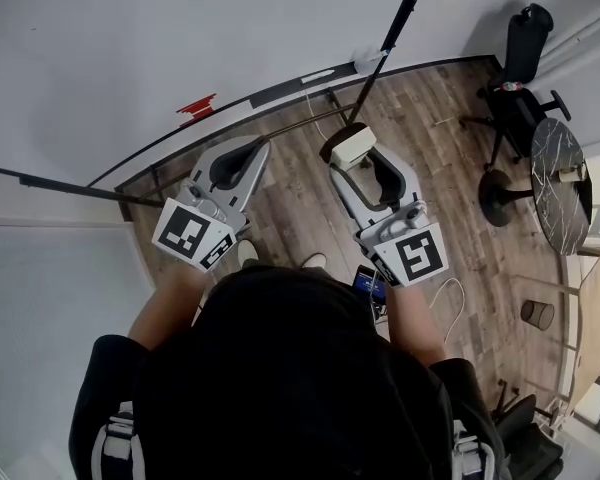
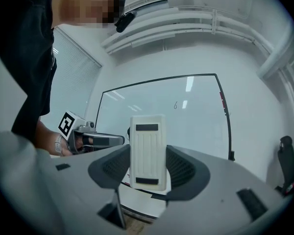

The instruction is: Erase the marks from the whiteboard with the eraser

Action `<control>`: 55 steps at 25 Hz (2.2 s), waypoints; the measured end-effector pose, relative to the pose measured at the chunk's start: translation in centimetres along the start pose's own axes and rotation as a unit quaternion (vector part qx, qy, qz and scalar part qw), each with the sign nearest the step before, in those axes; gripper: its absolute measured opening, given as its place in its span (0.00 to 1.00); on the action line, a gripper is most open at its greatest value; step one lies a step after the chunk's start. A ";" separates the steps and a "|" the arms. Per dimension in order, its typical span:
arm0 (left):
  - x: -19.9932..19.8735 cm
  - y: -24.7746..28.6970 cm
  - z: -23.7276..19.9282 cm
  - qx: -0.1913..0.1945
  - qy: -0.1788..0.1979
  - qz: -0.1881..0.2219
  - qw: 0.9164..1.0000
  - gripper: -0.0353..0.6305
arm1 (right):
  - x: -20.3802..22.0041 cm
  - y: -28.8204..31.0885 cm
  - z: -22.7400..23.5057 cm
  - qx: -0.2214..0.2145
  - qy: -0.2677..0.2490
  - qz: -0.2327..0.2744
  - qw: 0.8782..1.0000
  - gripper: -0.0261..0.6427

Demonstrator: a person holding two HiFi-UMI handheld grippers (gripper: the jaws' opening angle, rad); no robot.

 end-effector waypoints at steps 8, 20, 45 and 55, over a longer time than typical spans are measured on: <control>0.9 2.7 3.0 -0.014 0.003 -0.004 1.000 0.06 | 1.6 -2.4 2.7 -0.016 0.010 0.001 1.000 0.38; -0.3 4.4 -3.0 -0.053 -0.008 -0.004 0.999 0.06 | 3.1 4.9 5.1 -0.067 0.015 0.001 0.998 0.38; -6.2 12.5 -16.9 -0.141 0.008 0.043 0.989 0.06 | -0.3 24.9 16.4 -0.142 -0.174 -0.034 0.974 0.37; -10.0 14.6 -16.1 -0.221 0.042 0.066 0.972 0.06 | -9.7 29.2 21.8 -0.105 -0.358 -0.024 0.927 0.37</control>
Point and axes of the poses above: the fingertips, and each gripper's own axes: y forward along the fingers, z to its right, x out of its underside, the point moved 10 cm from there along -y, backward along the fingers, and after that the axes turned 11 degrees about -y, right-handed, at the moved point
